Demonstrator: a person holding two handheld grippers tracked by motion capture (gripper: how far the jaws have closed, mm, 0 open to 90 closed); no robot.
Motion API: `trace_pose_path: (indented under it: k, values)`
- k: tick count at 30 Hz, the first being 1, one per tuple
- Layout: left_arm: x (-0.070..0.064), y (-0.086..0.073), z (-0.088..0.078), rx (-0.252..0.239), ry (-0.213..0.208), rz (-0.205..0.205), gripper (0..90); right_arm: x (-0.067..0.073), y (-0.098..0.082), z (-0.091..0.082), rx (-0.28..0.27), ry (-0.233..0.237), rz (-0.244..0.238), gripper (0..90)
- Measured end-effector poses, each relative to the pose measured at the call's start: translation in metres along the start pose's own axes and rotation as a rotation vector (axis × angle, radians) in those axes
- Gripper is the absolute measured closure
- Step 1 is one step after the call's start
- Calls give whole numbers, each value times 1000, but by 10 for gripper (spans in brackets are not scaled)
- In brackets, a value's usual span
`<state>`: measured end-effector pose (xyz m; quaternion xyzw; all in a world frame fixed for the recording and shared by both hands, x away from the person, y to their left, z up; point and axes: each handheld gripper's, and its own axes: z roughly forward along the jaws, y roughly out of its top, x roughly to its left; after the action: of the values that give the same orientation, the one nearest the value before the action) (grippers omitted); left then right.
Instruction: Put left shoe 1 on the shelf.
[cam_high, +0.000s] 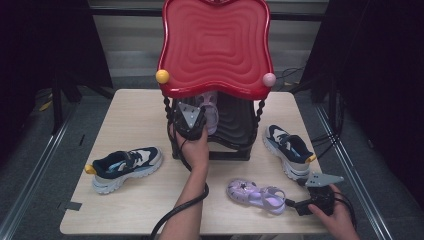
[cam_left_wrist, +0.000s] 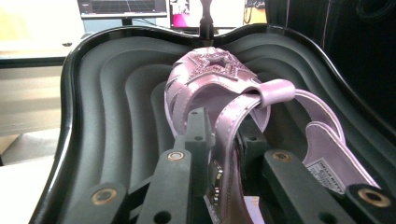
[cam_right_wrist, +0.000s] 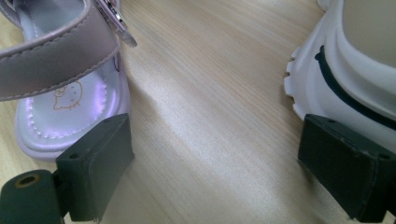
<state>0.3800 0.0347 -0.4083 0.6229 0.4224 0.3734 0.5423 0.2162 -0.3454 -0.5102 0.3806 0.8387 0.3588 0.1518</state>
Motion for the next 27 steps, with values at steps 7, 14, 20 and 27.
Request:
trace_pose_path:
  k: [7,14,20,27]
  values:
    - [2,1,0,40,-23,28,747,0,0,0,1,0,1,89]
    - [3,2,2,44,-20,18,787,0,0,0,0,0,0,89]
    - [3,3,0,-15,20,1,814,0,0,0,1,0,1,89]
    - [7,10,-3,-67,41,2,819,0,0,0,0,0,1,89]
